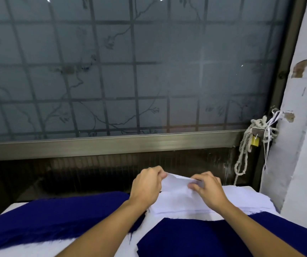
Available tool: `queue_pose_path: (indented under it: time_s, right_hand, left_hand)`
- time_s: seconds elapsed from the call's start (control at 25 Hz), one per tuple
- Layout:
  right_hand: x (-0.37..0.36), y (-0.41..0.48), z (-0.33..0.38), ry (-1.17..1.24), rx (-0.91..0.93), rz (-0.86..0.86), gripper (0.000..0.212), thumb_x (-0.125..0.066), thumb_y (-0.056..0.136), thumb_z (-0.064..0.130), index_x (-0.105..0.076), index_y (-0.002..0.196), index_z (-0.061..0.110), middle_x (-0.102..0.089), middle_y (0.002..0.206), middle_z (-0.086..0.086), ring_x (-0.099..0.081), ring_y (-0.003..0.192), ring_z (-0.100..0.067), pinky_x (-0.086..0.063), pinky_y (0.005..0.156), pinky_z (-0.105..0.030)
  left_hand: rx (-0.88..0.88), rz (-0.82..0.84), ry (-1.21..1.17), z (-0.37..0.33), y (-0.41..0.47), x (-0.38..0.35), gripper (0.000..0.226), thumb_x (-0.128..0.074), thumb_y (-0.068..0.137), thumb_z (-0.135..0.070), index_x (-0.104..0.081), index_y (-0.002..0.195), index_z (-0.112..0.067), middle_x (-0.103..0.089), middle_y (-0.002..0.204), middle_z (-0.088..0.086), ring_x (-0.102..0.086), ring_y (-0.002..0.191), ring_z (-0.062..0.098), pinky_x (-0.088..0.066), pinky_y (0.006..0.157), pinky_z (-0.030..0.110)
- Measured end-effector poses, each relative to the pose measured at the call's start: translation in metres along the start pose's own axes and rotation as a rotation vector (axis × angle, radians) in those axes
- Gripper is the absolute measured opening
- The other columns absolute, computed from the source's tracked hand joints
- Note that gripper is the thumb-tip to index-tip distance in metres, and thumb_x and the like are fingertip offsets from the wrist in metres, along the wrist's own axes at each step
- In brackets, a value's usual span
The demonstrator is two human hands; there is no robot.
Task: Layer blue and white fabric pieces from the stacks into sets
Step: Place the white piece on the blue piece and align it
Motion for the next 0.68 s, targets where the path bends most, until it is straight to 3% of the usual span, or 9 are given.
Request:
queue_pose_path:
  time_s: [0.12, 0.24, 0.4, 0.52, 0.68]
  right_hand:
    - [0.028, -0.012, 0.008, 0.07, 0.008, -0.026, 0.024, -0.072, 0.093, 0.034, -0.063, 0.071, 0.039, -0.065, 0.079, 0.013, -0.061, 0.092, -0.013, -0.046, 0.091, -0.042]
    - [0.045, -0.022, 0.019, 0.112, 0.03, 0.007, 0.027, -0.07, 0.095, 0.029, -0.064, 0.069, 0.028, -0.06, 0.065, 0.01, -0.063, 0.075, -0.009, -0.051, 0.083, -0.04]
    - [0.058, -0.047, 0.044, 0.194, 0.032, 0.075, 0.013, -0.07, 0.094, 0.024, -0.074, 0.082, 0.024, -0.072, 0.083, 0.007, -0.066, 0.088, -0.01, -0.053, 0.085, -0.037]
    - [0.06, -0.066, 0.06, 0.216, 0.011, 0.112, 0.012, -0.071, 0.094, 0.022, -0.075, 0.082, 0.022, -0.072, 0.083, 0.002, -0.066, 0.087, -0.014, -0.053, 0.086, -0.04]
    - [0.059, -0.095, 0.066, 0.245, -0.065, 0.131, 0.009, -0.069, 0.096, 0.024, -0.076, 0.095, 0.018, -0.072, 0.096, -0.006, -0.065, 0.09, -0.013, -0.052, 0.09, -0.037]
  left_hand:
    - [0.09, -0.063, -0.066, 0.016, -0.009, 0.039, 0.027, -0.048, 0.107, -0.037, -0.062, 0.086, -0.026, -0.063, 0.073, -0.009, -0.061, 0.069, 0.009, -0.05, 0.06, 0.035]
    - [0.172, -0.116, -0.08, 0.035, -0.024, 0.072, 0.028, -0.046, 0.107, -0.037, -0.063, 0.087, -0.027, -0.066, 0.077, -0.007, -0.063, 0.073, 0.011, -0.052, 0.065, 0.035]
    - [0.258, -0.206, -0.136, 0.063, -0.06, 0.12, 0.027, -0.048, 0.107, -0.035, -0.066, 0.091, -0.024, -0.068, 0.082, -0.008, -0.062, 0.078, 0.008, -0.049, 0.069, 0.032]
    - [0.314, -0.249, -0.166, 0.086, -0.083, 0.148, 0.029, -0.048, 0.107, -0.034, -0.069, 0.091, -0.021, -0.07, 0.084, -0.004, -0.064, 0.08, 0.012, -0.053, 0.076, 0.035]
    - [0.372, -0.23, -0.211, 0.113, -0.117, 0.161, 0.025, -0.053, 0.106, -0.031, -0.073, 0.103, -0.015, -0.072, 0.099, 0.001, -0.066, 0.099, 0.02, -0.052, 0.09, 0.037]
Point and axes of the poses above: each hand's wrist, its own y-axis towards the middle knuckle, its own x-axis out of the back of the hand, z = x × y, the point moved 3 cm from there along y, towards the middle knuckle
